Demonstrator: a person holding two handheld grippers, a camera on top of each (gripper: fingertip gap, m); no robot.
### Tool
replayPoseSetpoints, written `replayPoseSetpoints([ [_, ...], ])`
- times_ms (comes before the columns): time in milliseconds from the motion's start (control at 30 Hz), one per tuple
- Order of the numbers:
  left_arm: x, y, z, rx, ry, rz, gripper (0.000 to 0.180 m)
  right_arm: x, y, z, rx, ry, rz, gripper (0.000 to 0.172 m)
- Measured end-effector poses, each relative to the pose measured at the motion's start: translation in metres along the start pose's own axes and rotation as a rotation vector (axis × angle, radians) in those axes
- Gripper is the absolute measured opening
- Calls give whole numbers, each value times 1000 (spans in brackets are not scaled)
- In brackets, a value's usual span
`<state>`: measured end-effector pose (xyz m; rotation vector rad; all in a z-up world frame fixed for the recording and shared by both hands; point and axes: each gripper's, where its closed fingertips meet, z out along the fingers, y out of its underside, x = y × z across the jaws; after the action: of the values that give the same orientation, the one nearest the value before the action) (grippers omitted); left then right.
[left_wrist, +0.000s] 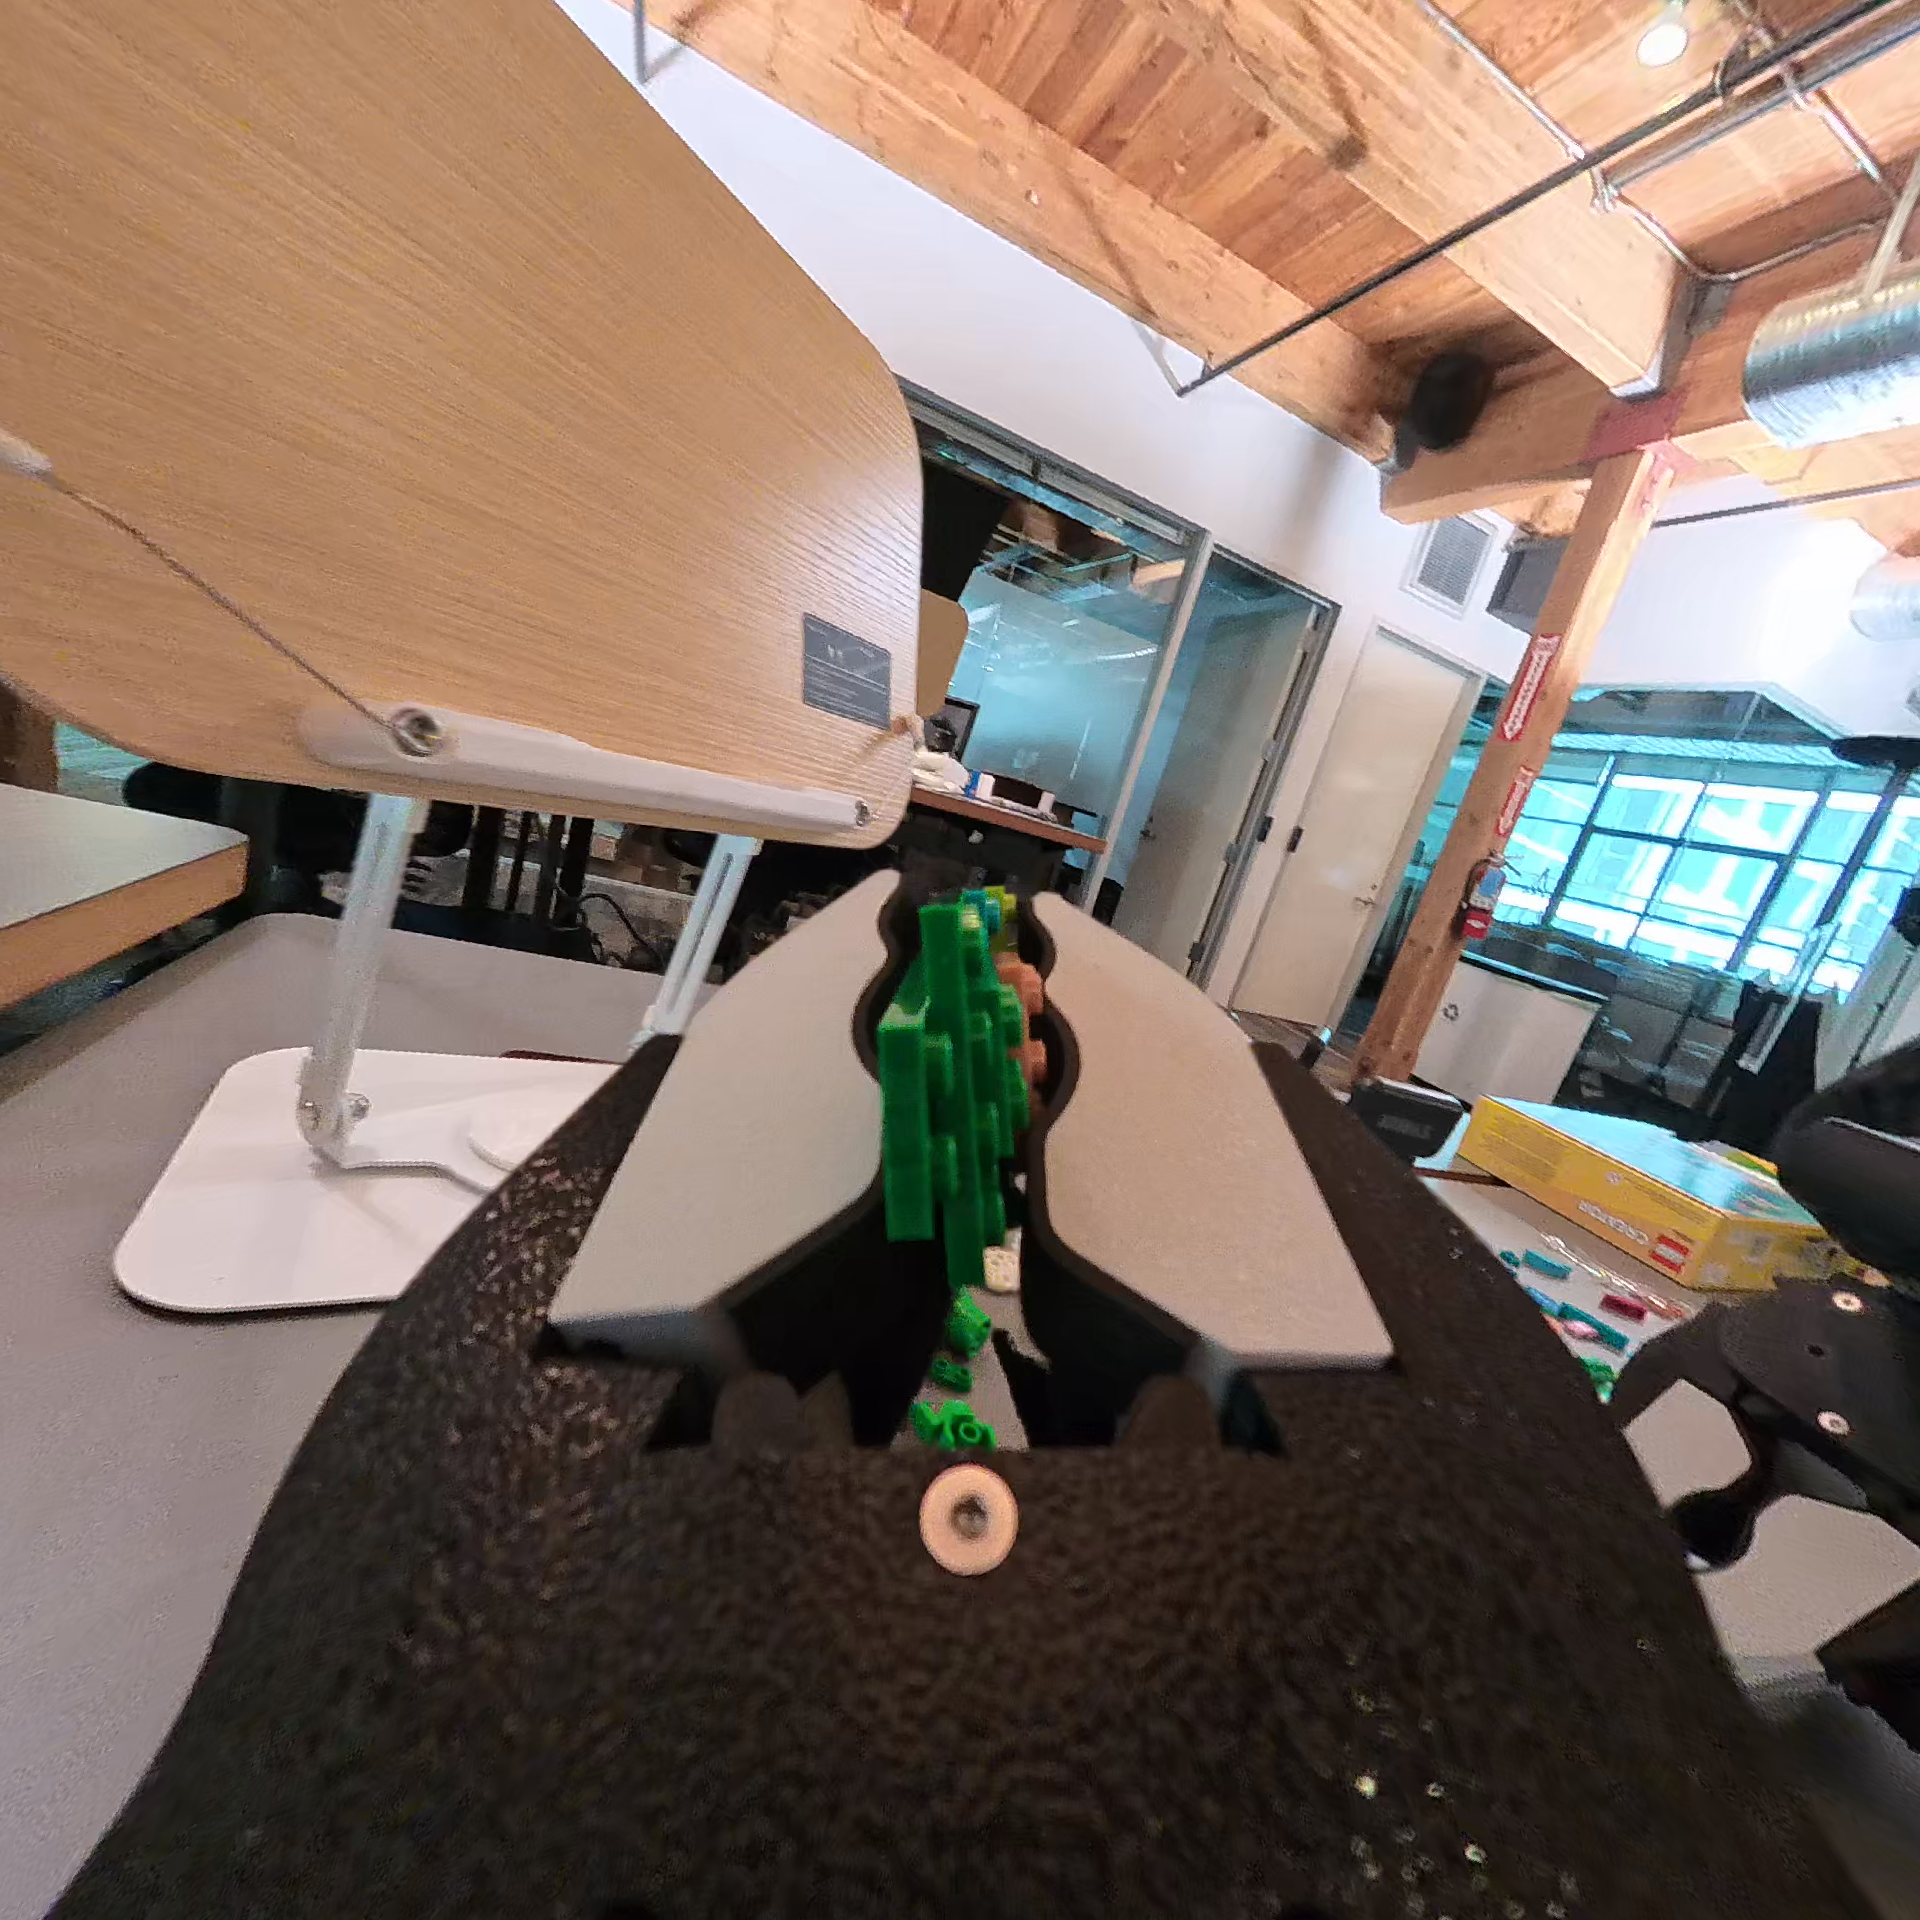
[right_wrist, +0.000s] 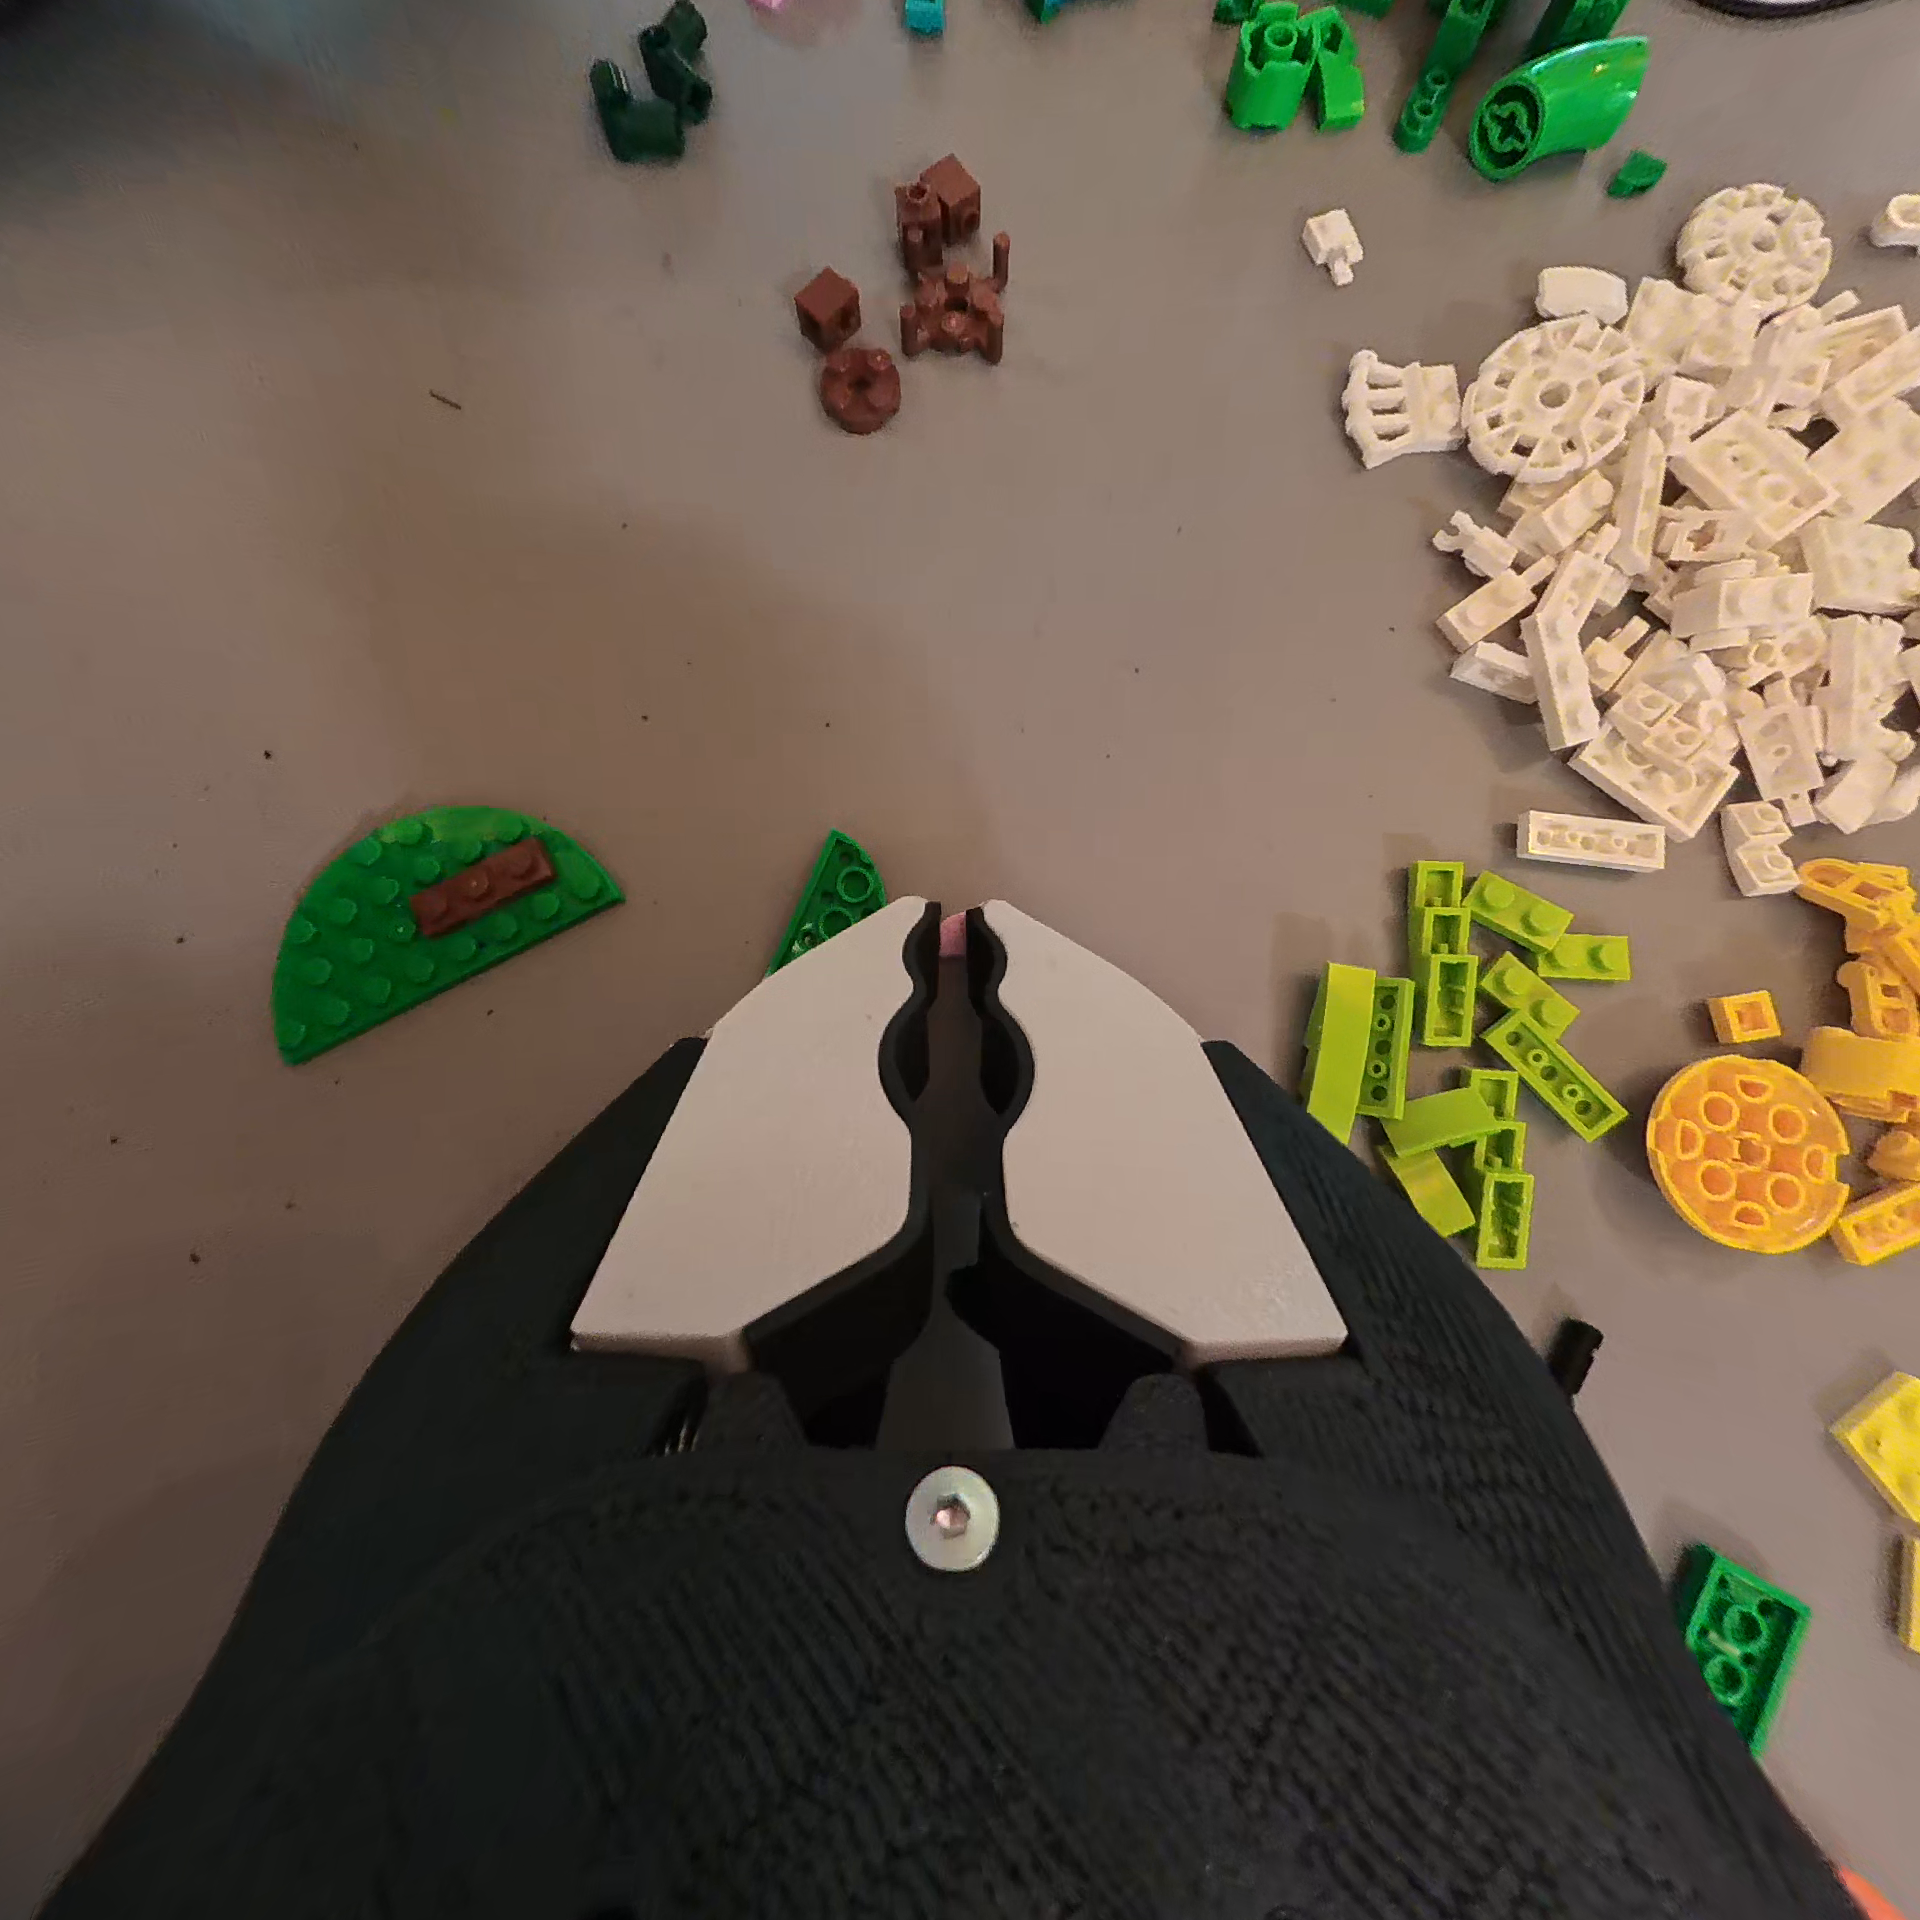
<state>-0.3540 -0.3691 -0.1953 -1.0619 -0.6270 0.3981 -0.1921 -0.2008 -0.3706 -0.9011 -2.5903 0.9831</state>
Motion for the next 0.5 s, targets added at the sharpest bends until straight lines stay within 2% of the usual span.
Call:
replayPoseSetpoints([
  [100, -10, -6, -3, 29, -33, -24, 17, 0, -9, 4, -8, 2, -42, 3],
  [200, -15, -10, -5, 56, -49, -52, 17, -11, -55, 21, 61, -34, -117, 3],
  [367, -20, -15, -7, 73, -65, -51, 17, -32, -138, 84, 102, -68, -305, 3],
  [500, -26, -22, -11, 97, -82, -56, 17, -44, -169, 125, 85, -100, -378, 3],
])
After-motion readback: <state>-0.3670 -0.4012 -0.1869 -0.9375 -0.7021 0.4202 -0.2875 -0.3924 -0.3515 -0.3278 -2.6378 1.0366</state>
